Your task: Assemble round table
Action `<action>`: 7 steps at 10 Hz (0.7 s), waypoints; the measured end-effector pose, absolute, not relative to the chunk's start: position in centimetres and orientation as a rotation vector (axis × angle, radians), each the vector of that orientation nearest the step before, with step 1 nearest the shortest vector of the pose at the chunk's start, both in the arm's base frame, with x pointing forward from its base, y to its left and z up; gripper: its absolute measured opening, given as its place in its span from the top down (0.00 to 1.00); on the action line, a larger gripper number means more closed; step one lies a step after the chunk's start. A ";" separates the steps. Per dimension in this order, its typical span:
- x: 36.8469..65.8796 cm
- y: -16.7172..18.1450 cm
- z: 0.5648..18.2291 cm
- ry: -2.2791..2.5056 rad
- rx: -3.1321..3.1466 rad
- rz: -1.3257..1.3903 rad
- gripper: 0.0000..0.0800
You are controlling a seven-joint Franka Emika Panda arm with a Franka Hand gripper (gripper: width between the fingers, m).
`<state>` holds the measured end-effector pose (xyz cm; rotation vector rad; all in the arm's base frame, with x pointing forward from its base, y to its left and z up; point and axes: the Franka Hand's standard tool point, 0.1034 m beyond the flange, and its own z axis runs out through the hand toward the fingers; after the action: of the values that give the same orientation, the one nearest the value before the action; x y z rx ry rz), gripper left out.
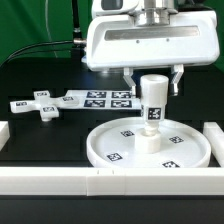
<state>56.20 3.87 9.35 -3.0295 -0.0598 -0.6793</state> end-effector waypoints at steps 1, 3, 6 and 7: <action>56.3 3.8 9.3 -0.062 -3.030 -0.681 0.49; 56.4 3.6 9.3 -0.062 -3.031 -0.682 0.49; 56.1 2.9 8.8 -0.051 -3.039 -0.666 0.49; 55.8 2.9 8.5 -0.047 -3.041 -0.663 0.49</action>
Offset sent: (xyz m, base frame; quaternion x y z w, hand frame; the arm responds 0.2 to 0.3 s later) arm 0.0006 -0.0041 -0.0009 -0.0002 0.0007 -0.0023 1.0000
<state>55.80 2.85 8.48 -3.0405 -0.0470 -0.6628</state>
